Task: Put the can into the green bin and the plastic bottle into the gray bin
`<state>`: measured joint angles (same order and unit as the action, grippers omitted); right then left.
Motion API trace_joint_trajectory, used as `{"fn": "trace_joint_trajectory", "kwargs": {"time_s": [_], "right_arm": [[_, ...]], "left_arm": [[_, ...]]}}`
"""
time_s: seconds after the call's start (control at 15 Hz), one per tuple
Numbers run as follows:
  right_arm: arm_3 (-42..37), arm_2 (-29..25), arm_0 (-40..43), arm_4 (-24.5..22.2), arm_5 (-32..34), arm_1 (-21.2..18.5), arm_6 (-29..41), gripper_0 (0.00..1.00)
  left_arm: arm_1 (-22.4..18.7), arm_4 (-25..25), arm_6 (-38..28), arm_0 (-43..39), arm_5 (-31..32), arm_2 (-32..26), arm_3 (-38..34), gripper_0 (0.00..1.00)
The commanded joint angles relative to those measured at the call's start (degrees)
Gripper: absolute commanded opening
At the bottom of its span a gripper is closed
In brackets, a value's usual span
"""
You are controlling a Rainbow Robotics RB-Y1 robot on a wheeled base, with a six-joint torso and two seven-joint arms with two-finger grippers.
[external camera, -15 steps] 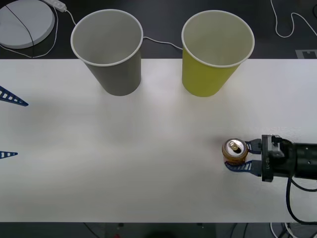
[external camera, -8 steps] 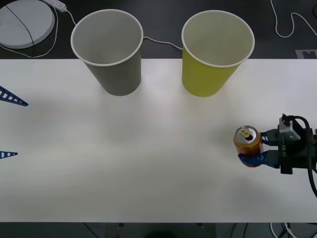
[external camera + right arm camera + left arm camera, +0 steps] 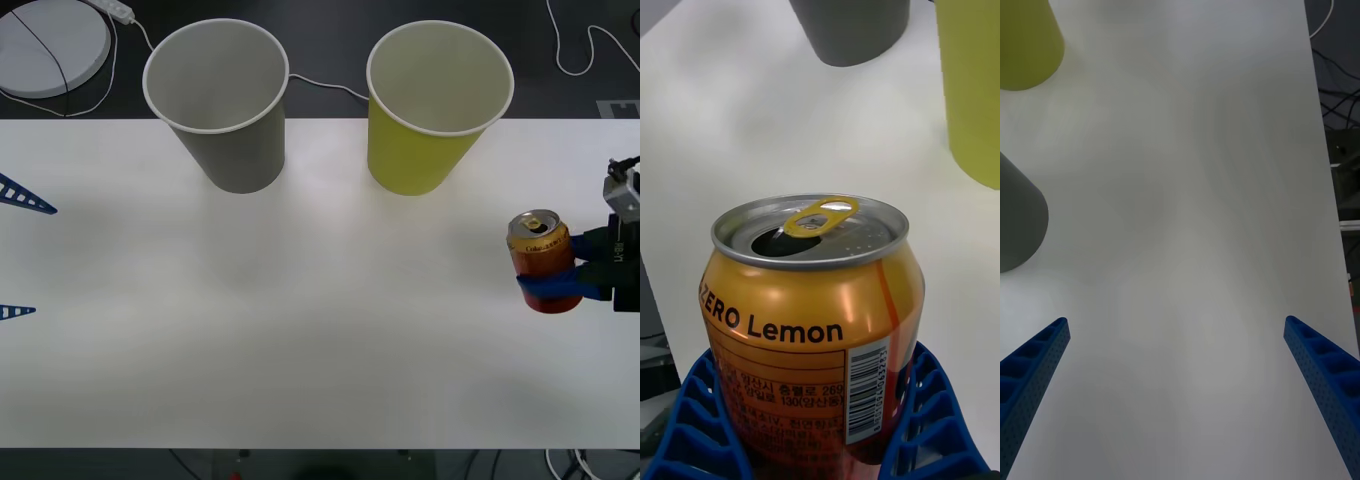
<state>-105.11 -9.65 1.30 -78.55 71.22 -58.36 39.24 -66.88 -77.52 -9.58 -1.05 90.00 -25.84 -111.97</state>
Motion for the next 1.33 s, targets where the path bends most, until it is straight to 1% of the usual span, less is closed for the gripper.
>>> {"fn": "trace_joint_trajectory", "kwargs": {"time_s": [0.07, 0.2, 0.33, 0.47, 0.6, 0.8, 1.0, 1.2, 1.33], "right_arm": [[-2.65, -1.87, -0.60, -0.38, 0.06, -3.86, 9.80, 0.00], [-4.05, -3.01, -1.39, -0.47, 0.15, -6.59, 15.34, 0.00], [-4.58, -3.62, -3.85, -0.73, 1.46, -8.96, 19.82, 0.00], [-4.58, -4.59, -7.98, -2.31, 5.42, -10.10, 24.22, 0.00], [-4.58, -5.03, -13.25, -4.51, 9.99, -10.37, 28.88, 0.00], [-4.58, -4.24, -19.58, -6.62, 13.33, -11.77, 33.18, 0.00], [-3.35, 1.91, -28.28, -8.38, 13.51, -13.88, 34.15, 0.00], [0.17, 11.05, -39.53, -10.05, 13.51, -15.20, 34.15, 0.00], [3.68, 18.44, -47.62, -11.10, 13.59, -15.11, 34.15, 0.00]], "left_arm": [[0.00, 0.00, 0.00, 0.00, 0.00, 0.00, 0.00, 1.00], [0.00, 0.00, 0.00, 0.00, 0.00, 0.00, 0.00, 1.00], [0.00, 0.00, 0.00, 0.00, 0.00, 0.00, 0.00, 1.00], [0.00, 0.00, 0.00, 0.00, 0.00, 0.00, 0.00, 1.00], [0.00, 0.00, 0.00, 0.00, 0.00, 0.00, 0.00, 1.00], [0.00, 0.00, 0.00, 0.00, 0.00, 0.00, 0.00, 1.00], [0.00, 0.00, 0.00, 0.00, 0.00, 0.00, 0.00, 1.00], [0.00, 0.00, 0.00, 0.00, 0.00, 0.00, 0.00, 1.00], [0.00, 0.00, 0.00, 0.00, 0.00, 0.00, 0.00, 1.00]]}}
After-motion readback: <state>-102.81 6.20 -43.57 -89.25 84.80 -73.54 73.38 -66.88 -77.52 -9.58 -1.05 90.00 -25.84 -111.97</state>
